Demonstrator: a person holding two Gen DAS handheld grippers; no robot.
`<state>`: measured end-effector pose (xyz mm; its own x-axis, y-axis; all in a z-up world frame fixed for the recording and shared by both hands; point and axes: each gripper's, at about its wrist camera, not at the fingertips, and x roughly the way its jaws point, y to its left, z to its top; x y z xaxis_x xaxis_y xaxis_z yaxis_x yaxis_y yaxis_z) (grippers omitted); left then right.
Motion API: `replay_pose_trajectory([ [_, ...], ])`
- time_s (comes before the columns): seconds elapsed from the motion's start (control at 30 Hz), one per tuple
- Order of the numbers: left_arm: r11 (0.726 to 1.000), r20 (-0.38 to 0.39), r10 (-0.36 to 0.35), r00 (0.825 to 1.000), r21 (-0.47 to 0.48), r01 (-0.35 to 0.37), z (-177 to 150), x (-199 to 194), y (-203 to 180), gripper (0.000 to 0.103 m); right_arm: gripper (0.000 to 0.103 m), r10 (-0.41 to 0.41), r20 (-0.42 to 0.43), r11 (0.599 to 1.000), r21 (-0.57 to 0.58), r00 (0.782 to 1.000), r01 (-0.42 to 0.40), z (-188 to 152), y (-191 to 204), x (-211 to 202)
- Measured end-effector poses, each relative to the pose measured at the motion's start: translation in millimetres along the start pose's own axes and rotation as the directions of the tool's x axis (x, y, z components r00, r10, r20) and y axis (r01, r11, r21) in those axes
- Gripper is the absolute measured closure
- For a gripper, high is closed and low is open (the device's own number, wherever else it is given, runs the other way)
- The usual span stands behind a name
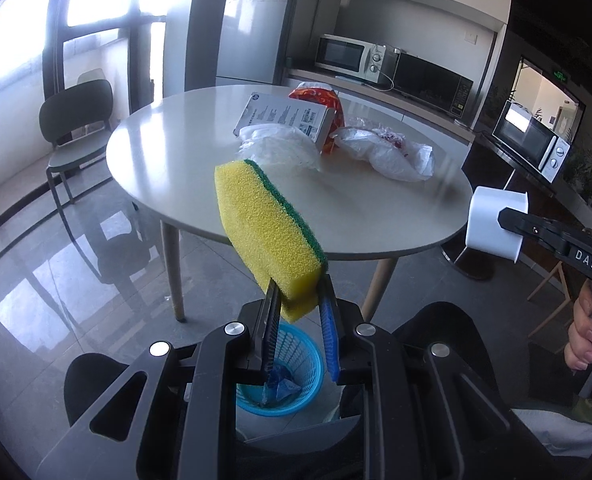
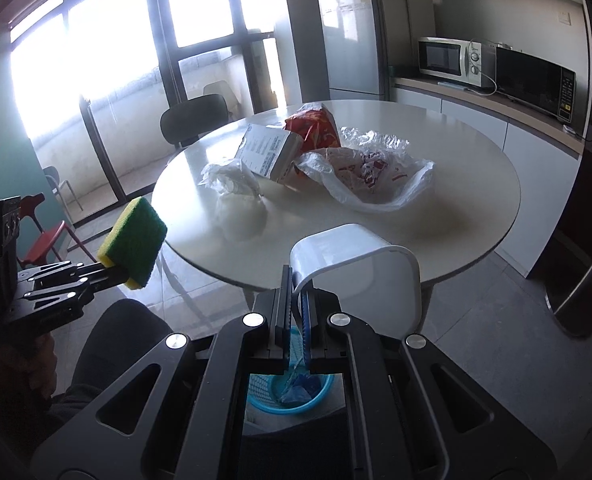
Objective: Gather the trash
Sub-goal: 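Carry the sponge in the left gripper while the right gripper carries the cup to the wastebasket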
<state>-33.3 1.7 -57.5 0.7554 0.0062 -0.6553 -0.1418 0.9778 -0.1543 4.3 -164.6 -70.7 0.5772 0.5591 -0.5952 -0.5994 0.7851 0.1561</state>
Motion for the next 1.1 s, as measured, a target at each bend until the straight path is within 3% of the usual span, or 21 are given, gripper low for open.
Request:
replay_pose_trajectory([
  [0.17, 1.0, -0.036, 0.005, 0.999, -0.001, -0.005, -15, 0, 5, 0.085, 0.099, 0.027, -0.066, 1.0, 0.001, 0.997, -0.027, -28, 5, 9],
  [0.43, 0.999, -0.155, -0.022, 0.988, -0.041, 0.015, -37, 37, 23, 0.085, 0.099, 0.07, -0.174, 0.998, 0.004, 0.982, -0.071, -65, 18, 56],
  [0.67, 0.998, -0.198, 0.023, 0.98, -0.046, -0.033, -50, 71, 43, 0.085, 0.099, 0.107, -0.248, 0.994, 0.037, 0.963, -0.101, -89, 18, 102],
  [1.1, 0.998, -0.348, -0.015, 0.938, -0.065, -0.008, -79, 142, 57, 0.085, 0.099, 0.134, -0.376, 0.99, 0.097, 0.917, -0.104, -115, 11, 189],
])
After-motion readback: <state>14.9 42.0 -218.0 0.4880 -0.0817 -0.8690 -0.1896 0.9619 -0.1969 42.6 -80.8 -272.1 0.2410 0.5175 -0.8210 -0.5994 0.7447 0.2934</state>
